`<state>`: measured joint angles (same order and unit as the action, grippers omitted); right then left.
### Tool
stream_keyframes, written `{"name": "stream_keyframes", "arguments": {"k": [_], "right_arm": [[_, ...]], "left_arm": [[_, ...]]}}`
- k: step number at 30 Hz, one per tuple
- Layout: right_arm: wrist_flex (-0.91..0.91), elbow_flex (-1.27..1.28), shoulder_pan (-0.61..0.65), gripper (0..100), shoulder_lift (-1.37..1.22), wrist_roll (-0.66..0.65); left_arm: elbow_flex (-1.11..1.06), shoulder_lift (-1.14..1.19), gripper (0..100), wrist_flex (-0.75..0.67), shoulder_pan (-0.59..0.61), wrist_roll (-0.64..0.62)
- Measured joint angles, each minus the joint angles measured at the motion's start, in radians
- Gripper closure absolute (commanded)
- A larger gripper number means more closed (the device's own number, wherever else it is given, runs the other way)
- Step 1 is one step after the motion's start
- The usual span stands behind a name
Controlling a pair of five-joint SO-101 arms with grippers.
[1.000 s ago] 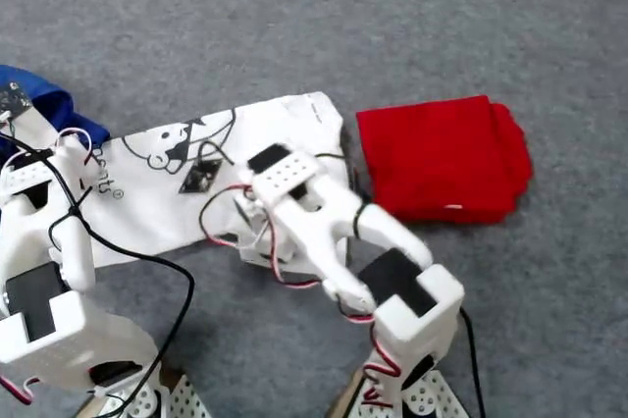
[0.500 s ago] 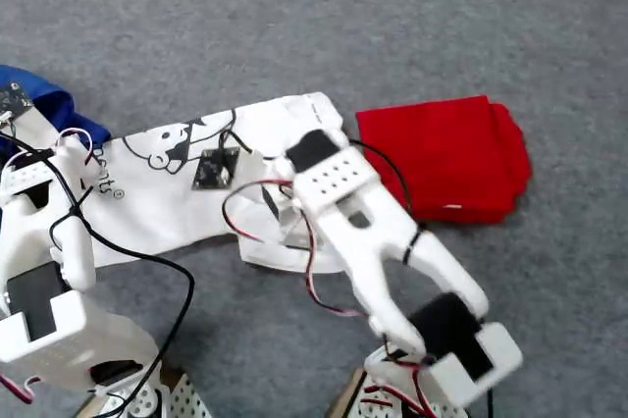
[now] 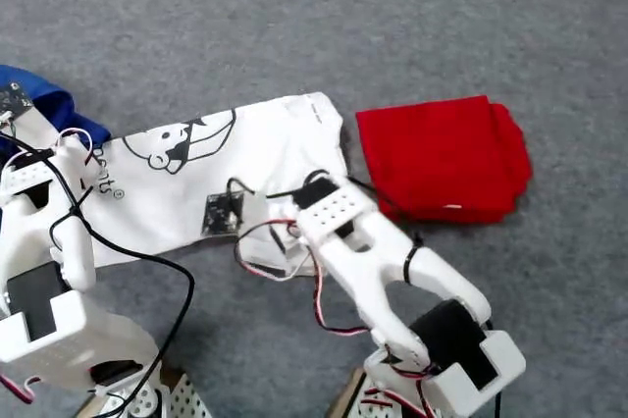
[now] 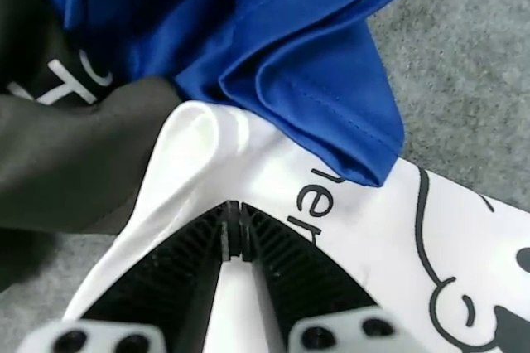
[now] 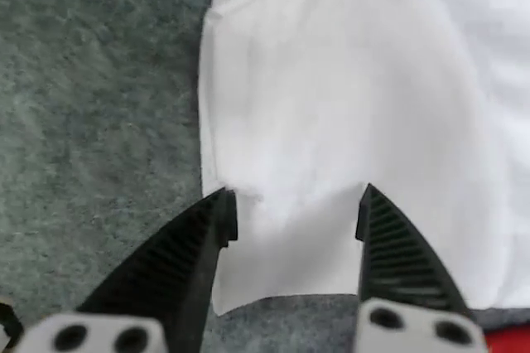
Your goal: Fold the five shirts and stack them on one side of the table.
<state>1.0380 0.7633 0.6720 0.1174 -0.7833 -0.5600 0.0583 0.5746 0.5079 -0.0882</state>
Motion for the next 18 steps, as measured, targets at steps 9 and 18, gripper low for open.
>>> {"name": "stream_keyframes", "arguments": {"k": [9, 18], "right_arm": [[-0.025, 0.000, 0.055, 74.1, -0.006, 0.000], [0.014, -0.129, 0.055, 74.2, -0.199, 0.000]], "left_arm": [[0.000, 0.000, 98, 0.000, 0.000, 0.000], [0.000, 0.000, 98, 0.000, 0.000, 0.000]]}}
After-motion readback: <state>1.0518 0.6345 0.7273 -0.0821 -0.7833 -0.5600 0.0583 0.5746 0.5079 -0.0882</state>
